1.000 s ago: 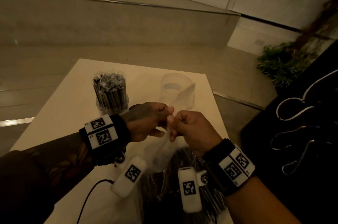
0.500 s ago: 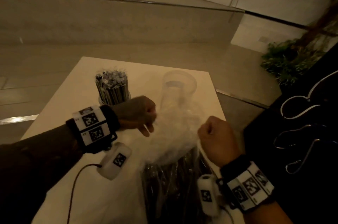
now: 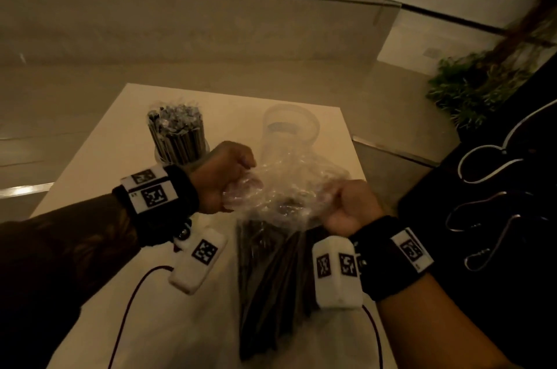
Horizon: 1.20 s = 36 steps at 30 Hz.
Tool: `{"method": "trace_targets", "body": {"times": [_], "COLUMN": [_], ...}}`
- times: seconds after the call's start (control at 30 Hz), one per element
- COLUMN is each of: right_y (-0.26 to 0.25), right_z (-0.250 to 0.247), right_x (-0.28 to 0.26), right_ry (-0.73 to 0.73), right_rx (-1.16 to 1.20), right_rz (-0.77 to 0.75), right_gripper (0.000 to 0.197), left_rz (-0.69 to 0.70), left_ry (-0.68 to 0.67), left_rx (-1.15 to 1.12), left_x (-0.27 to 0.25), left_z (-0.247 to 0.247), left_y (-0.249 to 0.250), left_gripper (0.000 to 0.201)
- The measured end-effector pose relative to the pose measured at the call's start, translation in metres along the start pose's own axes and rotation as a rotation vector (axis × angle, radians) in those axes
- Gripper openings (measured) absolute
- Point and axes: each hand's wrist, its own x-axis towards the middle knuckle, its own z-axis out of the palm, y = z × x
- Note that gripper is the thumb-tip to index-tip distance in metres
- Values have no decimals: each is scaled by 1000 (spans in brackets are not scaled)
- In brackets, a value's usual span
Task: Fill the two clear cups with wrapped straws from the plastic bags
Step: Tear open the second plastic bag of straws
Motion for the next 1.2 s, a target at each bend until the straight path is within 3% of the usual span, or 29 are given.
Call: {"method": "trace_targets", "body": {"times": [0.1,0.13,0.2,0.27,0.33,0.37,0.4,0.47,0.5,0.57,0.63,0.67,0.7,0.77,0.83,0.87,0.93,0.97,1.0,1.07,1.13,1.2], "right_y": [-4,-6,1,11,20,21,19,10,8,5,4,0,-7,-16,-23,-27,-28,-28,-28,-23,-17,-9], "right_z": [-2,-3,-5,-11,-20,-25,-26,-17,-12,0,6,4,3,-1,-9,-12,-16,-16,-16,-18,-23,-31], "right_x": [-12,-21,-34,-35,-29,-25,-22,-34,-35,-37,-35,-31,-26,-22,-19,-19,-16,-16,-17,-16,-14,-9], "right_ry": [-174,-217,-245,-153,-6,103,181,88,-14,-139,-17,22,-13,-219,-363,-416,-484,-479,-458,-395,-295,-138], "right_rx": [94,81,-125,-469,-902,-1063,-1002,-823,-825,-1063,-1056,-872,-591,-9,229,246,252,265,283,243,46,-386], "right_rz": [57,63,62,-23,-169,-321,-471,-704,-769,-806,-839,-791,-631,-194,102,140,153,148,145,75,-56,-285], "right_gripper": [13,31,44,32,35,34,29,29,44,63,38,27,28,34,29,24,21,24,26,26,29,35], "left_rz": [-10,-9,-50,-24,-28,-54,-74,-103,-121,-122,-136,-140,-116,-39,0,-20,-2,9,8,19,26,-18], "left_ry": [50,82,129,185,190,158,122,78,74,74,-10,-97,-176,-200,-68,54,343,346,265,85,161,189], "left_rx": [207,177,-57,-294,-386,-375,-331,-211,-159,-50,52,90,126,222,384,532,988,1136,1108,751,285,-138], "left_x": [4,7,8,9,9,10,11,9,7,2,-3,-5,-8,-17,-24,-26,-33,-37,-40,-42,-35,-26], "left_z": [9,11,15,16,17,18,18,22,26,35,38,36,30,19,17,19,21,13,4,-8,-8,-1], "left_y": [-6,-5,-1,5,6,3,0,-1,1,7,9,10,10,7,7,8,10,10,10,3,1,-1], "left_gripper": [18,22,26,24,24,28,34,46,51,54,53,51,47,35,35,26,33,31,27,25,23,30]}}
